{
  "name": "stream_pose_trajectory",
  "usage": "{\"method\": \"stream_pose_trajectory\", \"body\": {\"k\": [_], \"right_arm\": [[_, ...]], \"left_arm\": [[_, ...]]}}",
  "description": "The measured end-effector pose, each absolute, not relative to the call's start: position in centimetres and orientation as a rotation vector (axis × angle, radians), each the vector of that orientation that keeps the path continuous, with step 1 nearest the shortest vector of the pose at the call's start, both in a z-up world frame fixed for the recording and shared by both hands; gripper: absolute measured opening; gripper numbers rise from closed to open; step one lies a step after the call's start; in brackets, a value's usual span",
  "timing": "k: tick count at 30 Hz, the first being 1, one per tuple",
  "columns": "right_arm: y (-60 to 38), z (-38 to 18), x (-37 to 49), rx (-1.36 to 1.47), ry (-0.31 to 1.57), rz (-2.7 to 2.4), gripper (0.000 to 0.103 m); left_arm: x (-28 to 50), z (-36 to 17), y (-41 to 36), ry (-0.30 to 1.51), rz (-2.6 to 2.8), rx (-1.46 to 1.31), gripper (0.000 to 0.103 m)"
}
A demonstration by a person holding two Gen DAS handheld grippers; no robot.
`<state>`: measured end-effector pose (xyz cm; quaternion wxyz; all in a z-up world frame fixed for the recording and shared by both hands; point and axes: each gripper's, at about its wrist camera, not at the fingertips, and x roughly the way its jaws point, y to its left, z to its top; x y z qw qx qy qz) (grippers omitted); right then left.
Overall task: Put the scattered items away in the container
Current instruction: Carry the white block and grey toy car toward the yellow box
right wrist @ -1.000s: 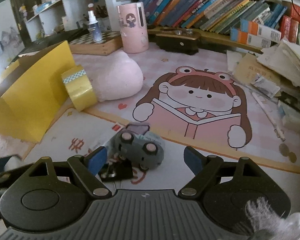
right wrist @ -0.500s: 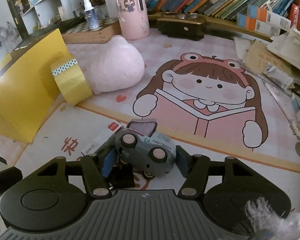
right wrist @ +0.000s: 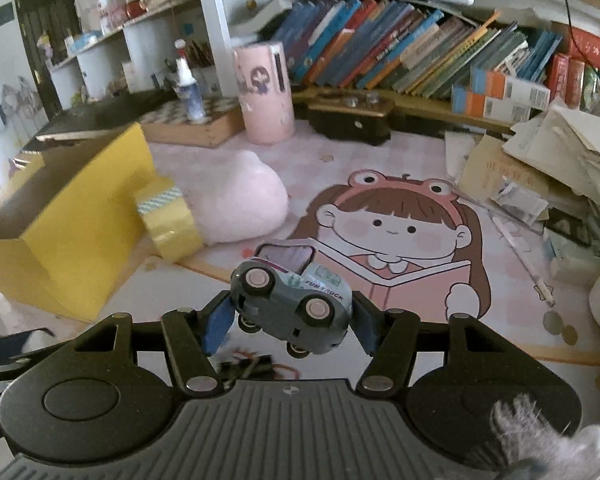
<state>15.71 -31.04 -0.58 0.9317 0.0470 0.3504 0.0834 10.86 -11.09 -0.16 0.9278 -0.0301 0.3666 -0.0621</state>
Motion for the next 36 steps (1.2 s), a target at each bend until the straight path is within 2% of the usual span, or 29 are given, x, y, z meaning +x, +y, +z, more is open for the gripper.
{"method": "stream_pose_trajectory", "body": {"k": [8,36], "right_arm": [[-26.5,0.4,12.0,0.036,0.684,0.198,0.059],[-10.9,-0.8,2.1,0.037,0.756,0.177,0.059]], "left_arm": [[9.6,0.2,-7.6,0.730,-0.161,-0.062,0.034],[2.9,-0.2,7.0,0.732,-0.235,-0.072,0.034]]}}
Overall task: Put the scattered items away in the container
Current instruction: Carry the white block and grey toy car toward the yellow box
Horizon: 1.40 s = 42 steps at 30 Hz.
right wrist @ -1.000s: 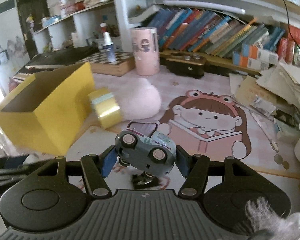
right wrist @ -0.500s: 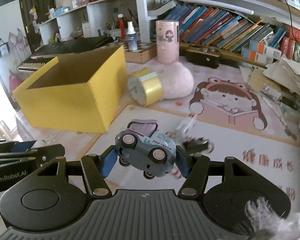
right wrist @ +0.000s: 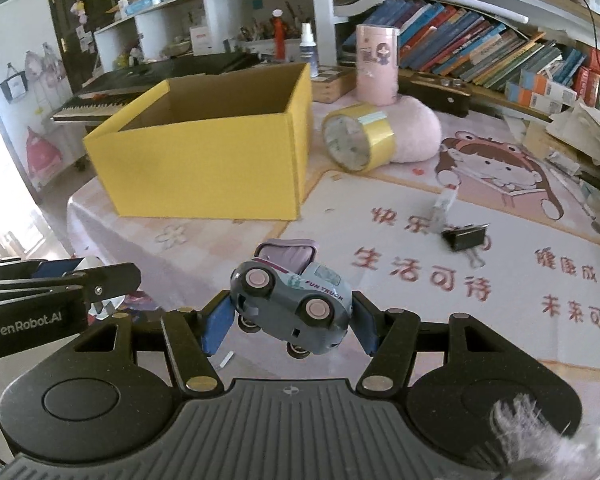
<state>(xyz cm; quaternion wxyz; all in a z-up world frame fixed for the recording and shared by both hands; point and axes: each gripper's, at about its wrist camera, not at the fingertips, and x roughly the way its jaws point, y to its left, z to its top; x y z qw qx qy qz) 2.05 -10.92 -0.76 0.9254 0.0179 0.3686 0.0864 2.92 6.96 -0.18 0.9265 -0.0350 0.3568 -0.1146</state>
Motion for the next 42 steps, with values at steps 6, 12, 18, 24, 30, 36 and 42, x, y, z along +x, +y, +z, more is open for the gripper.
{"method": "stream_pose_trajectory", "body": {"k": [6,12,18,24,30,36,42], "right_arm": [[-8.8,-0.7,0.9,0.034,0.764,0.190,0.059],[-6.8,-0.4,0.5,0.006,0.757,0.231,0.059],[-5.2,0.0,0.5,-0.016,0.757,0.265,0.060],[-4.3,0.2,0.9,-0.032,0.759,0.286,0.060],[-3.8,0.4,1.3,-0.049,0.759,0.301,0.060],[-4.0,0.9,2.4,-0.059,0.731,0.310,0.060],[-4.2,2.0,4.7,-0.060,0.692,0.330,0.059]], "left_arm": [[2.0,-0.1,8.8,0.722,-0.240,-0.076,0.034],[1.2,0.1,10.5,0.700,-0.217,-0.094,0.034],[0.8,0.3,11.9,0.693,-0.190,-0.111,0.034],[0.5,0.4,12.7,0.686,-0.173,-0.122,0.034],[0.9,0.6,13.1,0.678,-0.155,-0.132,0.034],[1.9,1.2,12.7,0.648,-0.146,-0.121,0.034],[3.9,2.2,12.5,0.620,-0.130,-0.120,0.034]]}}
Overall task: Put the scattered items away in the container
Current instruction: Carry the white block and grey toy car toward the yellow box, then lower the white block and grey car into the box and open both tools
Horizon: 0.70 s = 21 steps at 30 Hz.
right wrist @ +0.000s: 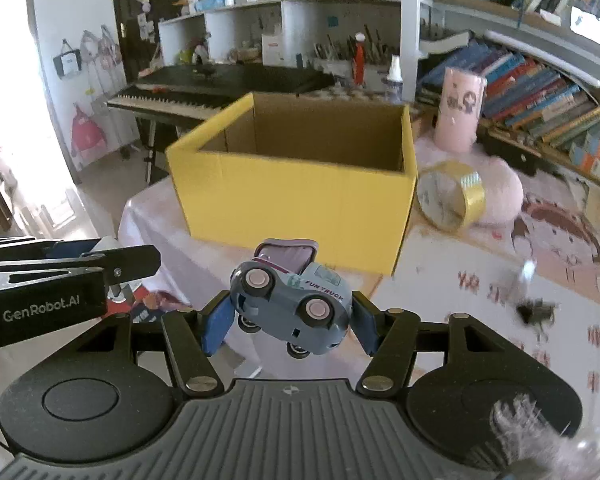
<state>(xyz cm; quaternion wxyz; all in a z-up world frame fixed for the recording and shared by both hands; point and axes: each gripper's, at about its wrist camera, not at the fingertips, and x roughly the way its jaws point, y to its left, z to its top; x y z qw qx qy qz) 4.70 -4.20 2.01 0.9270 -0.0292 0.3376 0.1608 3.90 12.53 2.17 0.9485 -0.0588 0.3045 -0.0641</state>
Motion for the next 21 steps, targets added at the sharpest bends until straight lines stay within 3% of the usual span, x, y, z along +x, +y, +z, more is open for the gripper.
{"method": "stream_pose_trajectory", "body": {"k": [21], "right_arm": [[-6.3,6.2,18.0,-0.103,0.543,0.430,0.060]], "left_arm": [[14.4,4.9,9.8,0.536,-0.050,-0.079,0.034]]}}
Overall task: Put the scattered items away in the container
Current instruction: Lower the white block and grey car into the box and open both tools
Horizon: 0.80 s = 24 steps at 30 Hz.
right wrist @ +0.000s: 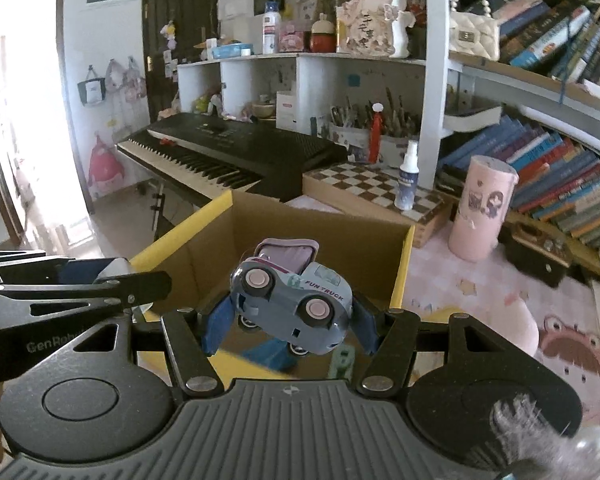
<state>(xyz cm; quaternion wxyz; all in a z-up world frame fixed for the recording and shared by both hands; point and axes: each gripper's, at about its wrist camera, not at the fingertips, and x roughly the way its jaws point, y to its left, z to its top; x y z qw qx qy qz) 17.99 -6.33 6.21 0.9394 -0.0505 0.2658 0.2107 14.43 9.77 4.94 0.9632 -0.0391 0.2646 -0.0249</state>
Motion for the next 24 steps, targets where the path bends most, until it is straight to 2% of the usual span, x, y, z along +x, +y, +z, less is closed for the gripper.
{"method": "stream_pose_trajectory", "body": {"k": [10,24], "right_arm": [[-6.4,5.3,23.6,-0.141,0.567,0.479,0.060],[-3.2,1.1,28.6,-0.431,0.728,0.578,0.060]], "left_arm": [[18.7,3.4,8.5,0.617,-0.006,-0.015,0.034],[21.3,0.5,7.3,0.775,0.042,0.051,0.034]]}}
